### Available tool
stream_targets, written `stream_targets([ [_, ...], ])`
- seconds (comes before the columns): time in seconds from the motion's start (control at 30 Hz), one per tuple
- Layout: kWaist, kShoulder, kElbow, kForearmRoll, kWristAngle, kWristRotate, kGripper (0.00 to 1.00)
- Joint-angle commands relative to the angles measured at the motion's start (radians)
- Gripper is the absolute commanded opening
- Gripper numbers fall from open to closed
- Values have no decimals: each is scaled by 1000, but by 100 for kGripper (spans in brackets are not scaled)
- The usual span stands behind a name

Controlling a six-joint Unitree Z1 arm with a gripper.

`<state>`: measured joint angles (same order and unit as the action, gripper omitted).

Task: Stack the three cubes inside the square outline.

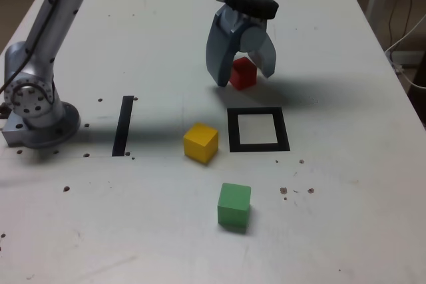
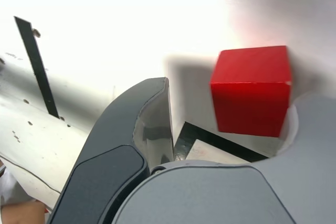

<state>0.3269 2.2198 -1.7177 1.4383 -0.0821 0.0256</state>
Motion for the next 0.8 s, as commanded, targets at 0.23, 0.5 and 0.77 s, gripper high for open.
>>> stream_targets([
  [0.23,1,6,-15,-16,5,29,27],
  [0.5,1,6,-11,-14,5,33,27],
  [0.77,1,3,-11,-11,12,44,27],
])
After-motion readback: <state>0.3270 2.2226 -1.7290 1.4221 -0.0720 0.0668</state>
